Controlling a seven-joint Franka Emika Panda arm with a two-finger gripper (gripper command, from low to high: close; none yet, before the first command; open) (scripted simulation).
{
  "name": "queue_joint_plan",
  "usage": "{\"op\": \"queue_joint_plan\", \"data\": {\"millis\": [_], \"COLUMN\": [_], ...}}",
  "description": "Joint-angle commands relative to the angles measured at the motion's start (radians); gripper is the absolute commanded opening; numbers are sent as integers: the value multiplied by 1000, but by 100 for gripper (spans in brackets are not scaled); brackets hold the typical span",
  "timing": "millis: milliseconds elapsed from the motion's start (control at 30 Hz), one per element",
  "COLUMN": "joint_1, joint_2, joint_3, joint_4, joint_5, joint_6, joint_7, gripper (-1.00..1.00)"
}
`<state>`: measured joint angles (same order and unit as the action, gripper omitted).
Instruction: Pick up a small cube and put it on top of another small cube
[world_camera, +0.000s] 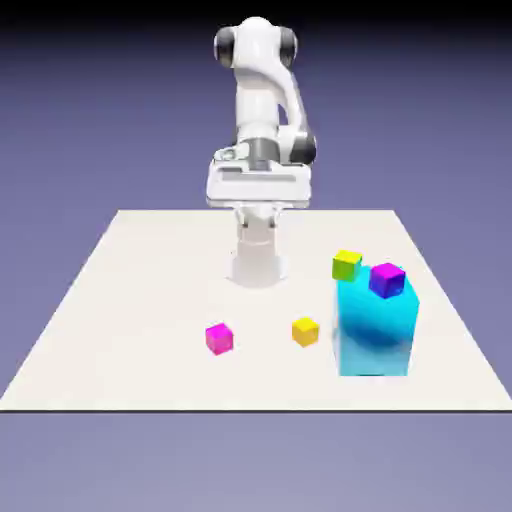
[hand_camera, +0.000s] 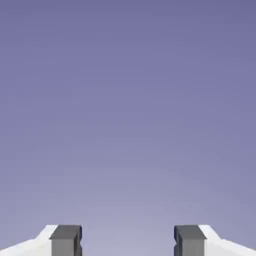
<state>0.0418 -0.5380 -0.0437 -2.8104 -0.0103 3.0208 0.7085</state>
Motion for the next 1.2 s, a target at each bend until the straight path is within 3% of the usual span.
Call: {"op": "queue_joint_plan", "data": {"millis": [0, 667, 1100, 1133, 1167], "joint_1": [25, 514, 189, 189, 189], "joint_2": [27, 551, 842, 842, 842], "joint_3": [-36, -753, -331, -331, -331], "joint_4": [0, -6, 28, 28, 28], "joint_5": [-9, -177, 233, 233, 233], "joint_6": [-13, -279, -45, -45, -45], "joint_7": [-27, -561, -850, -850, -850], "gripper": [0, 0, 0, -100, -100]}}
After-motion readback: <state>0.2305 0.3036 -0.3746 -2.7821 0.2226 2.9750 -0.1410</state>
